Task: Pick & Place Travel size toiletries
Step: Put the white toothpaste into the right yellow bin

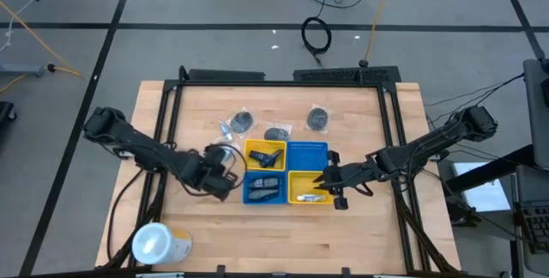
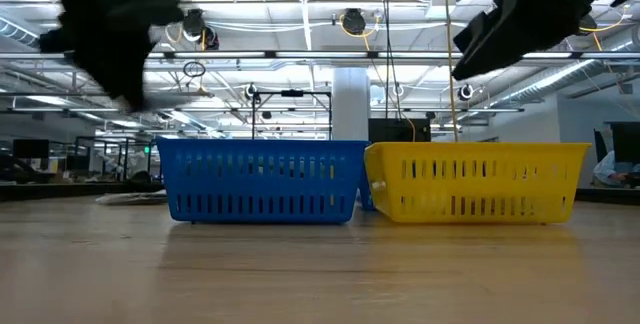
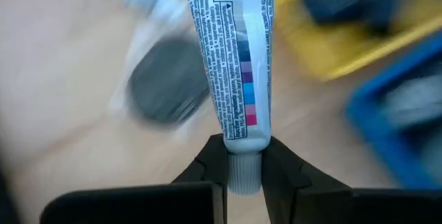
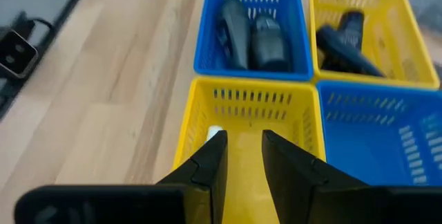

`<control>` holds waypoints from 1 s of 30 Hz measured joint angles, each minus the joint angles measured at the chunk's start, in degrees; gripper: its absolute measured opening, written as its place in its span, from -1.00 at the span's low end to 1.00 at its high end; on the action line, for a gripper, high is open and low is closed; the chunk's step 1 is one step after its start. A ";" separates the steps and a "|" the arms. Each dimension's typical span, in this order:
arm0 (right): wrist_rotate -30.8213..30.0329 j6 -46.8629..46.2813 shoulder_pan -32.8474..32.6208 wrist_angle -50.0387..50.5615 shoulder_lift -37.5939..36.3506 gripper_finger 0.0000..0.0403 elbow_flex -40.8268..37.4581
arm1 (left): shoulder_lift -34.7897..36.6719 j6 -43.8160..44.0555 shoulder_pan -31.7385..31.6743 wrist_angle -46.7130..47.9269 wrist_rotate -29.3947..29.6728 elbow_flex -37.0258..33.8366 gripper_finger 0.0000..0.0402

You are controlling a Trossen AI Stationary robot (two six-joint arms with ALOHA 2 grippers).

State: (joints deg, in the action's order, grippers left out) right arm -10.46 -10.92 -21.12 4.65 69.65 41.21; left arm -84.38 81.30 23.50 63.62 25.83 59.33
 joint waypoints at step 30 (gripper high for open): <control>-0.24 28.84 0.02 -29.50 0.02 -0.58 0.00 | -2.04 -66.63 -3.11 -55.09 -21.58 6.79 -0.80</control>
State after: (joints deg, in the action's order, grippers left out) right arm -10.70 17.92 -21.10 -24.85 69.67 41.21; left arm -86.42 14.68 20.39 8.53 4.25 66.13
